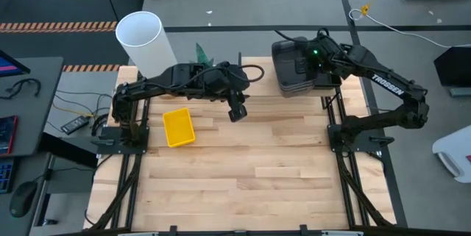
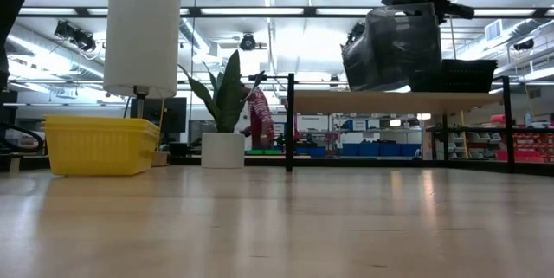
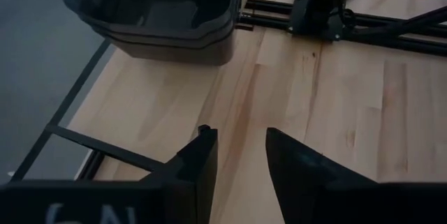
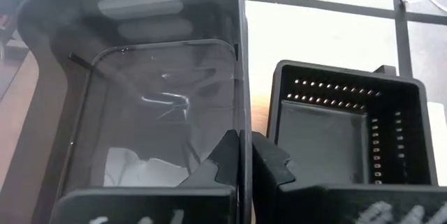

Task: Stack baskets on shelf by color
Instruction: Put the stacked gray bins on the shelf, then put the stacked yellow bins on the shelf

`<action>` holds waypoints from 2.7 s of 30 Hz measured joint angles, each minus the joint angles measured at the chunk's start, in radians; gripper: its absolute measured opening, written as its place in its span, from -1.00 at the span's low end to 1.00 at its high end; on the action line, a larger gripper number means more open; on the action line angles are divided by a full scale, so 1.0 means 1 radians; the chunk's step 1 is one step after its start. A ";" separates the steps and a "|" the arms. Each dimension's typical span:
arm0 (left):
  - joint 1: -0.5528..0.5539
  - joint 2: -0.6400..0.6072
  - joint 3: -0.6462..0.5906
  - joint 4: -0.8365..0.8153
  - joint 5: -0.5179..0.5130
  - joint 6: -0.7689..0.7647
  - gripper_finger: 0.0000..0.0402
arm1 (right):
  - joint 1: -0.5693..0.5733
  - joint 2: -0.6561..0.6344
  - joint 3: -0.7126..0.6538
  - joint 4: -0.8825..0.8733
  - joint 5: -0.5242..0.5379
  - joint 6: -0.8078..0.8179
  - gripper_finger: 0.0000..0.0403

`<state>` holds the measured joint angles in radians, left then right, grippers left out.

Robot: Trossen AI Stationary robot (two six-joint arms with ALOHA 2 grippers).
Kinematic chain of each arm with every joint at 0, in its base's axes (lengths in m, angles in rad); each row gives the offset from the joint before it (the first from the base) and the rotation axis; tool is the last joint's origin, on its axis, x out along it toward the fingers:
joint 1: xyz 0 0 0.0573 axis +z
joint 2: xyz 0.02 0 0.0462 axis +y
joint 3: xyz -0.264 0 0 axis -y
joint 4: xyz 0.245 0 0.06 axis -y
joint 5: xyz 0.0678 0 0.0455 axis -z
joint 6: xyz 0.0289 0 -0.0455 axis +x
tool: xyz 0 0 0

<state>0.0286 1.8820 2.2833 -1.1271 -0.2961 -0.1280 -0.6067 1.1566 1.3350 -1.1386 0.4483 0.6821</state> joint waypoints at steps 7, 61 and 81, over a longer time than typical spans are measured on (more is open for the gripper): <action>0.000 0.000 0.000 0.001 0.000 0.005 -0.36 | 0.007 0.011 0.000 0.001 0.004 0.073 -0.91; -0.123 -0.035 0.000 -0.444 0.108 -0.063 -0.36 | 0.107 0.012 0.322 0.262 0.024 -0.447 -0.25; -0.254 -0.098 -0.565 -0.324 0.069 -0.252 -0.36 | 0.276 0.016 0.311 0.444 -0.170 -0.651 -0.25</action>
<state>-0.2250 1.7840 1.7184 -1.4508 -0.2274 -0.3800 -0.3309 1.1724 1.6463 -0.6947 0.2785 0.0308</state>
